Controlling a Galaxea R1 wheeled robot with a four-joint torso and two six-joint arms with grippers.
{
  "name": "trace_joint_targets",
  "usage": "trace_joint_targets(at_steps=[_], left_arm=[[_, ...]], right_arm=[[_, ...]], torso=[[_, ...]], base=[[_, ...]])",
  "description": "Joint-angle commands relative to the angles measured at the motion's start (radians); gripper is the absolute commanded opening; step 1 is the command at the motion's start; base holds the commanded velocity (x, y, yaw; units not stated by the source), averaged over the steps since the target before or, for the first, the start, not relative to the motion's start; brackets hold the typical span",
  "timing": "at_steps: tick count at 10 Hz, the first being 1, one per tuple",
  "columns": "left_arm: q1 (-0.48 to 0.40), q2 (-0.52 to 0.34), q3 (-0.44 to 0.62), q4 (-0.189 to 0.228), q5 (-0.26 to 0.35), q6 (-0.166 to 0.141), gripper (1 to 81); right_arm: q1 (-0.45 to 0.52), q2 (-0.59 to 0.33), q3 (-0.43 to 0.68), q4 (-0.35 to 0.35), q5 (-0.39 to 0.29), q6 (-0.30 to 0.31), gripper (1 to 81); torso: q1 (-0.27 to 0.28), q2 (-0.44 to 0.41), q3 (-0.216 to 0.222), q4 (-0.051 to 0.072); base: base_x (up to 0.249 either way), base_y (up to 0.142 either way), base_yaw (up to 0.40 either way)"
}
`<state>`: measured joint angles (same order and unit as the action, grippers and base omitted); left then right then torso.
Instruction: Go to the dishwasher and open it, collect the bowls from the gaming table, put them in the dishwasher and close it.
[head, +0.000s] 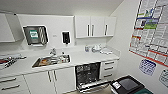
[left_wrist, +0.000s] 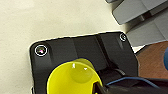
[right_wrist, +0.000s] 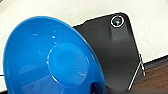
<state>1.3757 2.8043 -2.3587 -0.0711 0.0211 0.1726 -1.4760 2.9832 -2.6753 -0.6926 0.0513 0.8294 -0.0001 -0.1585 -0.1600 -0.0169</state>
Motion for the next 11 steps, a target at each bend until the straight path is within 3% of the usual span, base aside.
trace_joint_targets(at_steps=[1,11], left_arm=[[-0.069,-0.005,0.01,0.005,0.048,0.005,1.0],[-0.068,-0.005,0.01,0.002,0.048,0.005,1.0]], right_arm=[[0.059,0.012,0.017,-0.016,-0.03,-0.006,1.0],[0.055,0.01,0.014,-0.016,-0.03,-0.007,1.0]], torso=[[0.0,0.0,0.0,0.0],[0.0,0.0,0.0,0.0]], base=[[0.107,0.074,0.0],[0.123,0.02,0.0]])
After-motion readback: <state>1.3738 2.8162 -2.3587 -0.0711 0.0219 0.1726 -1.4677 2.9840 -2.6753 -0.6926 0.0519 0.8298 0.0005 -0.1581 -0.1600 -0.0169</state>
